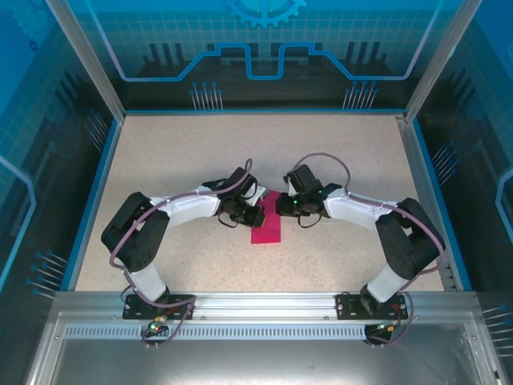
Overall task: Fold a paper plane with a square sheet of paper (pick it up from the middle)
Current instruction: Fold the triangle a second time at the center of the table.
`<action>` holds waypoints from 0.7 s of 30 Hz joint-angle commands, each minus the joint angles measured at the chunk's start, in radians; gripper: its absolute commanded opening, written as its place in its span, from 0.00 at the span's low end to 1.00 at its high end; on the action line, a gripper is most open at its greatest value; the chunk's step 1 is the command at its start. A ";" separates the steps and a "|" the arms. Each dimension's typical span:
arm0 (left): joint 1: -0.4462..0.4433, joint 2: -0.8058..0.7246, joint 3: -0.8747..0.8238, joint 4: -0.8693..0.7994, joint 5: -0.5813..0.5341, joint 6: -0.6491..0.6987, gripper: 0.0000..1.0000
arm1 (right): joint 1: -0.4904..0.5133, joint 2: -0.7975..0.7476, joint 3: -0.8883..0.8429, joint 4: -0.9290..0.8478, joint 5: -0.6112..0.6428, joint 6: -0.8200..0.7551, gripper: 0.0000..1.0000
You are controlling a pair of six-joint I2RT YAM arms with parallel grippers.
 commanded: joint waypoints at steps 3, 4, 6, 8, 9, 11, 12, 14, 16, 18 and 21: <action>0.002 0.004 0.022 -0.026 -0.041 0.025 0.00 | 0.005 -0.010 -0.032 -0.005 -0.011 0.029 0.15; 0.001 -0.012 0.009 -0.018 -0.043 0.021 0.00 | 0.006 -0.016 -0.059 -0.003 -0.009 0.033 0.15; -0.003 -0.048 -0.010 -0.022 -0.055 0.019 0.00 | 0.005 -0.028 -0.069 -0.011 0.003 0.036 0.15; -0.011 -0.081 -0.026 -0.038 -0.101 0.018 0.00 | 0.004 -0.042 -0.076 -0.014 0.016 0.039 0.15; -0.012 -0.095 -0.033 -0.046 -0.128 0.017 0.00 | 0.003 -0.046 -0.075 -0.015 0.020 0.039 0.15; -0.013 -0.133 -0.046 -0.060 -0.191 0.008 0.00 | 0.003 -0.052 -0.076 -0.020 0.024 0.039 0.15; -0.013 -0.153 -0.051 -0.063 -0.221 0.001 0.00 | 0.003 -0.055 -0.074 -0.021 0.025 0.039 0.15; -0.013 -0.205 -0.062 -0.064 -0.259 -0.003 0.00 | 0.003 -0.062 -0.072 -0.026 0.030 0.038 0.15; -0.013 -0.245 -0.072 -0.063 -0.295 -0.006 0.00 | 0.003 -0.068 -0.070 -0.027 0.033 0.039 0.15; -0.013 -0.271 -0.078 -0.059 -0.312 0.004 0.00 | 0.003 -0.070 -0.064 -0.029 0.035 0.038 0.15; -0.013 -0.273 -0.061 -0.079 -0.336 0.026 0.00 | 0.003 -0.079 -0.063 -0.031 0.041 0.039 0.15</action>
